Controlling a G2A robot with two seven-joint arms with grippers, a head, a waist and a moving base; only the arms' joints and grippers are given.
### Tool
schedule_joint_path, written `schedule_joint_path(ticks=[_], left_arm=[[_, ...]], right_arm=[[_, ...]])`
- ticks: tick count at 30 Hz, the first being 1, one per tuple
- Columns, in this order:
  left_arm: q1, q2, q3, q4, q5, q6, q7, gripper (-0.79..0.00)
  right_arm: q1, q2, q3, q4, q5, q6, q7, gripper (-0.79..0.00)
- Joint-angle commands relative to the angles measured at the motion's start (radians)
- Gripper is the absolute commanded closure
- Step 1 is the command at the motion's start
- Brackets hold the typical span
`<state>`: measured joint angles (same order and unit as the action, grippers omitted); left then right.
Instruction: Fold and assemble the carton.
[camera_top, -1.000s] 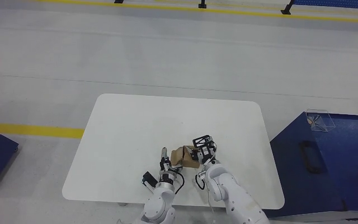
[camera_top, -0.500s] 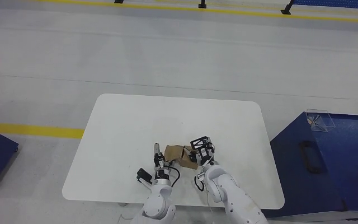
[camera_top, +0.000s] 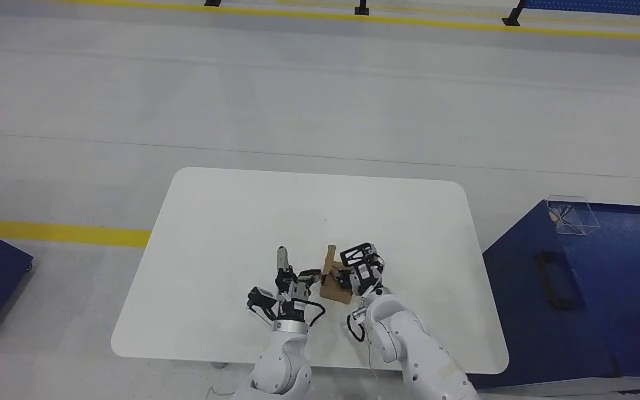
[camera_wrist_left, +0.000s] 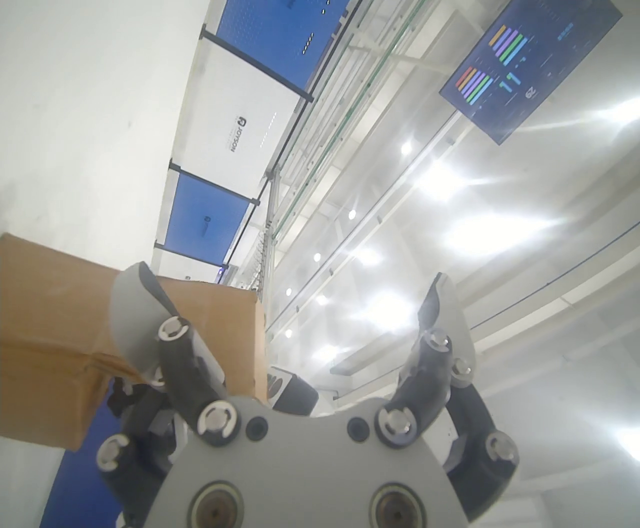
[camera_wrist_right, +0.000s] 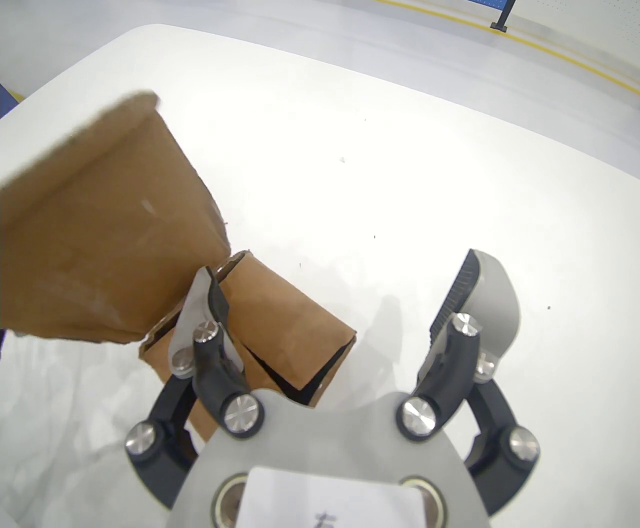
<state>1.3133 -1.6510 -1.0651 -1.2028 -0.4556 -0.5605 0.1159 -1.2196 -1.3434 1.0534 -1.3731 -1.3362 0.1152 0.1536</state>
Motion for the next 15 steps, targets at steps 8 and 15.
schedule_joint_path(ticks=[8,15], left_arm=[[-0.043,-0.010,0.016,0.032,0.044,0.075,0.029,-0.785],[-0.050,-0.012,-0.015,0.018,0.098,0.092,0.130,-0.785]], right_arm=[[-0.043,0.026,0.183,-0.079,0.058,0.018,0.077,-0.785],[-0.039,0.033,0.217,-0.038,0.089,-0.054,0.182,-0.785]])
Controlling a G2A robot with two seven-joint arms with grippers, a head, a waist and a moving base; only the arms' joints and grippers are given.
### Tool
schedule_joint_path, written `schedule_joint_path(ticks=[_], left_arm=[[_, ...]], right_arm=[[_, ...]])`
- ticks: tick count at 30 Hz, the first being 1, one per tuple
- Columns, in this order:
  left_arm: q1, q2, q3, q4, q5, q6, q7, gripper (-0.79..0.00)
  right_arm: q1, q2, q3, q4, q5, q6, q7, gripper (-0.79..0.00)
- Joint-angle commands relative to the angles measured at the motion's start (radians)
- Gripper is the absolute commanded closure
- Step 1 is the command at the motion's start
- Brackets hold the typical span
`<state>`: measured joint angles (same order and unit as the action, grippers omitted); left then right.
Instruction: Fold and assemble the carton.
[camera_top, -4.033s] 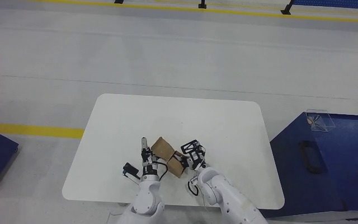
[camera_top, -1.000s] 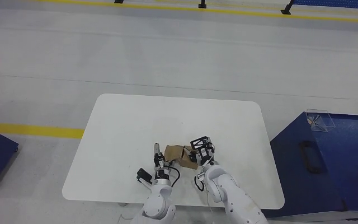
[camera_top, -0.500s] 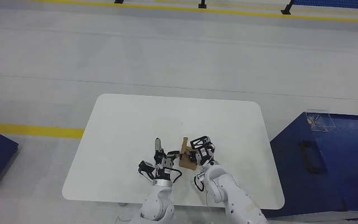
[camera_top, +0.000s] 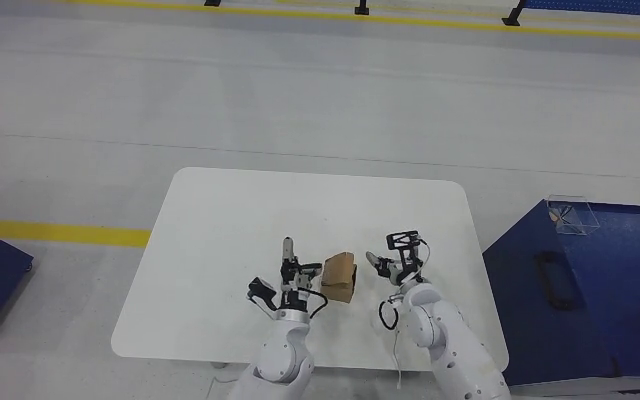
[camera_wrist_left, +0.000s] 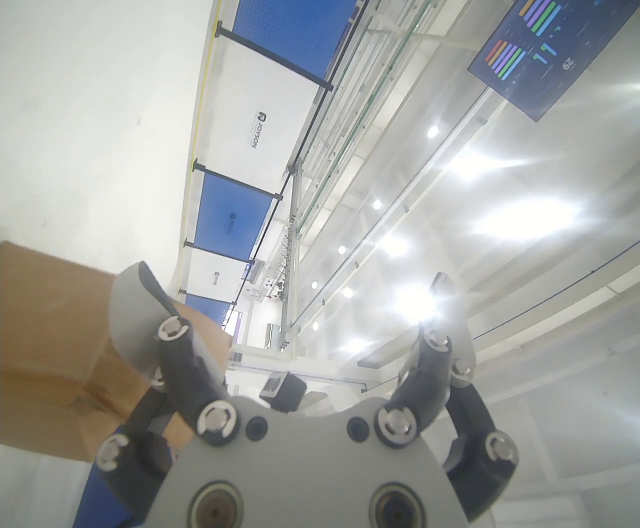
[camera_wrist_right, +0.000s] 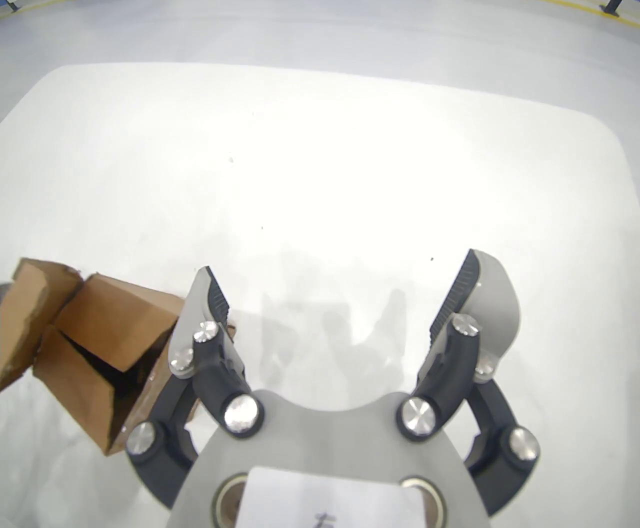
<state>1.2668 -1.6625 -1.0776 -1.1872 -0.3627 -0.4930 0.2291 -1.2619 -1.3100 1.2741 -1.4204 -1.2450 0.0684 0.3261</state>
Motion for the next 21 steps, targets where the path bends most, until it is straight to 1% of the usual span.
schedule_joint_path(ticks=[1,4,7,9,14,17,21], left_arm=[[-0.010,-0.001,-0.006,0.005,0.007,0.055,0.033,-0.785],[-0.026,-0.004,-0.002,0.023,0.021,0.123,0.041,-0.785],[-0.025,-0.007,0.009,0.031,0.012,0.162,0.015,-0.785],[-0.016,-0.006,0.011,0.027,0.020,0.178,0.003,-0.785],[0.045,0.000,0.002,-0.029,0.023,0.196,-0.028,-0.785],[0.087,0.009,-0.018,-0.073,0.061,0.197,-0.031,-0.785],[0.123,0.019,-0.056,-0.128,0.047,0.201,-0.062,-0.785]], right_arm=[[0.005,-0.001,-0.009,0.019,0.001,-0.021,0.018,-0.785],[0.011,-0.002,-0.025,0.037,0.009,-0.057,0.041,-0.785],[0.023,-0.006,-0.039,0.046,0.033,-0.089,0.051,-0.785],[0.033,-0.008,-0.050,0.053,0.027,-0.091,0.048,-0.785],[0.067,-0.015,-0.069,0.083,0.033,-0.088,0.031,-0.785],[0.089,-0.018,-0.067,0.108,0.056,-0.091,0.023,-0.785],[0.097,-0.019,-0.066,0.120,0.057,-0.090,0.019,-0.785]])
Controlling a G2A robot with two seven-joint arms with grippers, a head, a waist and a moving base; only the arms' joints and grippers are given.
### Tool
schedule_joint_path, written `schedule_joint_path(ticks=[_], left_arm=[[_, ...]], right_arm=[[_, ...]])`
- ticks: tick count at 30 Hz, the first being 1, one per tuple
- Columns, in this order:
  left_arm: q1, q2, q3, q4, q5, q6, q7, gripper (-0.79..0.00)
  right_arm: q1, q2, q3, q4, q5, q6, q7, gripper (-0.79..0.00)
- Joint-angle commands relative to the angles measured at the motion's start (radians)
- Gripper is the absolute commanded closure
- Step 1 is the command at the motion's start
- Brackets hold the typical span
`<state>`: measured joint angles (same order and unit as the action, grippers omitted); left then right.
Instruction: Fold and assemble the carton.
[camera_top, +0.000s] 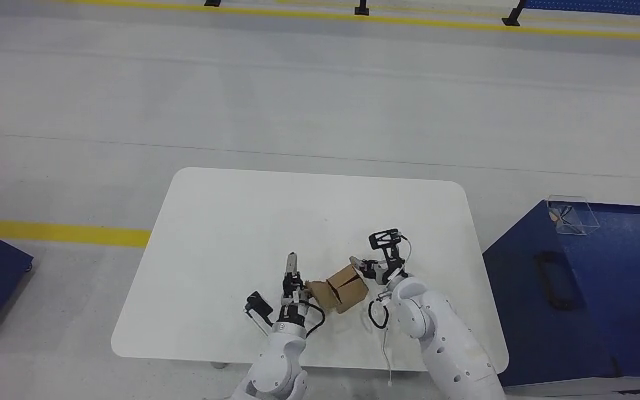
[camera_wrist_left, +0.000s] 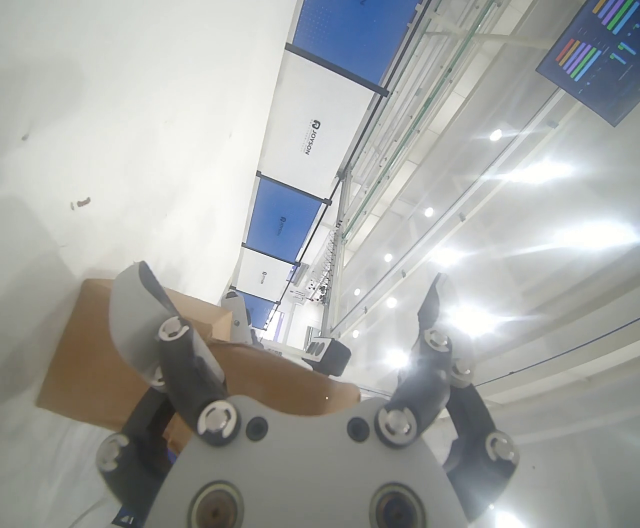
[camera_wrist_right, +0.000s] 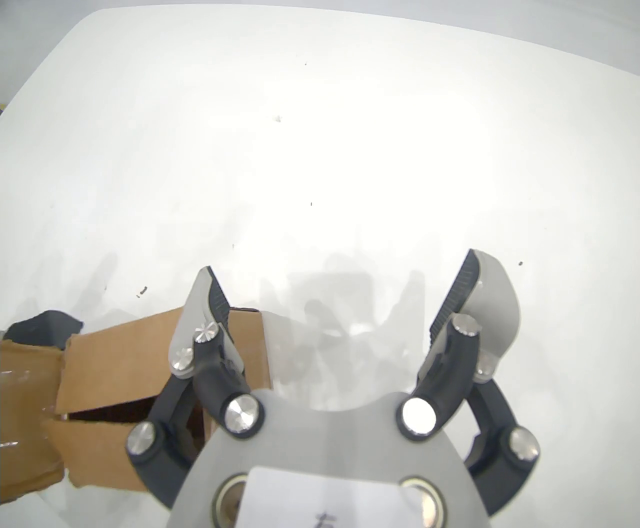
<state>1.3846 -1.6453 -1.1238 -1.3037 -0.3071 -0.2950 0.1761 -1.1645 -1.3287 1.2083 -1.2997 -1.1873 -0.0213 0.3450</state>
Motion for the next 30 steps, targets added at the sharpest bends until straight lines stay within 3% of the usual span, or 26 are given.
schedule_joint_path(ticks=[1,4,8,11,16,21,25,30], left_arm=[[0.012,0.004,-0.020,-0.023,-0.015,-0.004,-0.011,-0.785],[0.018,0.004,-0.024,-0.034,-0.025,-0.016,-0.015,-0.785],[0.044,0.003,-0.005,-0.114,-0.028,-0.043,-0.041,-0.785],[0.032,-0.001,0.030,-0.133,-0.014,-0.003,-0.053,-0.785],[-0.026,-0.016,0.091,-0.081,0.015,0.015,-0.033,-0.785],[-0.077,-0.026,0.103,-0.025,-0.003,0.079,-0.004,-0.785],[-0.035,-0.018,0.077,-0.086,0.009,0.079,-0.012,-0.785],[0.084,0.009,0.024,-0.262,0.093,0.123,-0.059,-0.785]], right_arm=[[-0.001,0.000,0.000,-0.001,0.000,0.000,0.000,-0.785],[-0.001,0.000,0.000,-0.001,0.000,0.000,0.000,-0.785],[-0.001,0.000,0.000,-0.001,0.000,0.000,0.000,-0.785],[-0.001,0.000,0.000,-0.001,0.000,0.000,0.000,-0.785],[-0.001,0.000,0.000,-0.001,0.000,0.000,0.000,-0.785],[-0.007,0.002,0.014,-0.003,0.013,0.001,-0.009,-0.785],[-0.034,0.010,0.084,-0.042,0.052,0.031,-0.044,-0.785],[-0.090,0.018,0.156,-0.131,0.144,0.006,-0.063,-0.785]])
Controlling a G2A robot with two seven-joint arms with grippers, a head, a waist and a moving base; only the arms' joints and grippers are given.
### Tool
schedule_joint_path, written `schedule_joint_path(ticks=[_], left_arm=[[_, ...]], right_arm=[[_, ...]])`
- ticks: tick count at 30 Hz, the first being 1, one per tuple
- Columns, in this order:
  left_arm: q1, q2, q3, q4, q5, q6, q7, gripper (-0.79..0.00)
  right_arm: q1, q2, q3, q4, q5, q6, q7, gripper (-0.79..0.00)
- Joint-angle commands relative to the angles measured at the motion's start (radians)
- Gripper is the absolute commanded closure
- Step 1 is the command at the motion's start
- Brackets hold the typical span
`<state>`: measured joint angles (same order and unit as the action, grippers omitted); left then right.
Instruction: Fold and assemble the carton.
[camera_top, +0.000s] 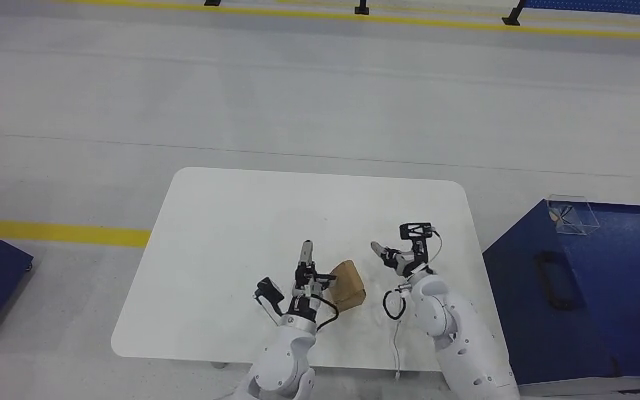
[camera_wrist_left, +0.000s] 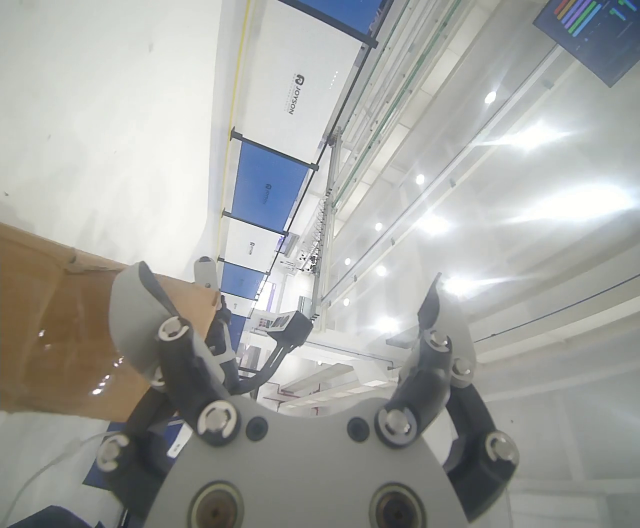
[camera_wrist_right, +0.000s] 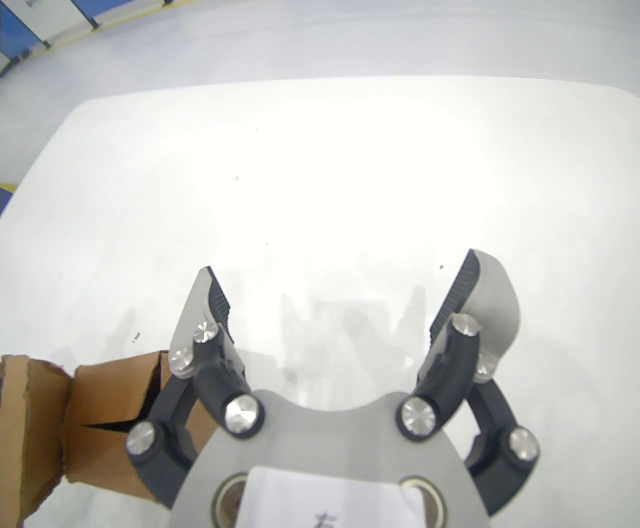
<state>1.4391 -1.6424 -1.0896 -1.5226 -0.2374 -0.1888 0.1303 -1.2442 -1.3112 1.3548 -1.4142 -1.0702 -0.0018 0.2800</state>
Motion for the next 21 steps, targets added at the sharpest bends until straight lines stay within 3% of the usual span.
schedule_joint_path(ticks=[1,3,12,16,21], left_arm=[[0.054,0.012,-0.021,-0.083,0.046,0.035,-0.036,-0.785],[0.091,0.026,-0.038,-0.135,0.113,0.081,-0.100,-0.785],[0.088,0.028,-0.038,-0.127,0.102,0.103,-0.124,-0.785],[0.045,0.050,-0.065,-0.131,0.201,0.239,-0.304,-0.785],[-0.024,0.086,-0.066,-0.117,0.533,0.536,-0.504,-0.785]], right_arm=[[-0.017,0.002,0.016,-0.027,0.047,-0.031,0.008,-0.785],[-0.017,0.002,0.016,-0.027,0.047,-0.031,0.008,-0.785],[-0.036,0.002,0.010,-0.058,0.040,-0.046,-0.029,-0.785],[-0.076,0.003,0.012,-0.097,0.049,-0.065,-0.056,-0.785],[-0.088,0.003,0.000,-0.105,0.035,-0.062,-0.051,-0.785]])
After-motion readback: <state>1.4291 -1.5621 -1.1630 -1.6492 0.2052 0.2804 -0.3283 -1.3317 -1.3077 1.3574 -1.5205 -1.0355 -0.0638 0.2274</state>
